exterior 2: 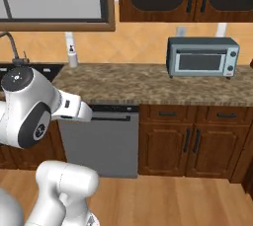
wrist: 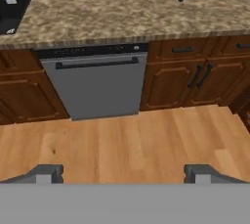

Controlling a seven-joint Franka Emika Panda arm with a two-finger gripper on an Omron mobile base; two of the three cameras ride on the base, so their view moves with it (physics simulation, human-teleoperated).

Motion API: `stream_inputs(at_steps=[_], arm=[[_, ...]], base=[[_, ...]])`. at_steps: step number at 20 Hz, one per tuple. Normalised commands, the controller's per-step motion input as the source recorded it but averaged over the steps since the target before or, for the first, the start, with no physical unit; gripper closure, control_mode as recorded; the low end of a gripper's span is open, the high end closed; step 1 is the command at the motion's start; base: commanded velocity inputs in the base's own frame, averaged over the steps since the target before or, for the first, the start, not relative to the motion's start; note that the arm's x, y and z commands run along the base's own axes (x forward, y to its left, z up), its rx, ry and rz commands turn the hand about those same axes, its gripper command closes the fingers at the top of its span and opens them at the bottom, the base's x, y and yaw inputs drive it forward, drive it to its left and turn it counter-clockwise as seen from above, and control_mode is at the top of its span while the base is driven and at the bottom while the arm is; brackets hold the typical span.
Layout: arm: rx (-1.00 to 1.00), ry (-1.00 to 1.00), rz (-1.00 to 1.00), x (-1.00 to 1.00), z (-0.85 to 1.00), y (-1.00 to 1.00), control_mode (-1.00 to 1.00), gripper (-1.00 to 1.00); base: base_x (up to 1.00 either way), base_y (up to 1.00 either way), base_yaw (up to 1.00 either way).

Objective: Navigate to the toaster oven.

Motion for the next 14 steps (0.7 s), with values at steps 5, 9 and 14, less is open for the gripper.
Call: stream_inputs(at_steps=[5, 9, 14], arm=[[0.0, 0.0, 0.0, 0.0, 0.0, 0.0, 1.0, -1.0], [0.0, 0.0, 0.0, 0.0, 0.0, 0.0, 1.0, -1.0], [0.0, 0.0, 0.0, 0.0, 0.0, 0.0, 1.0, -1.0]], base=[[0.87, -1.0, 0.09], [0.92, -1.0, 0.09], [0.91, -1.0, 0.04]])
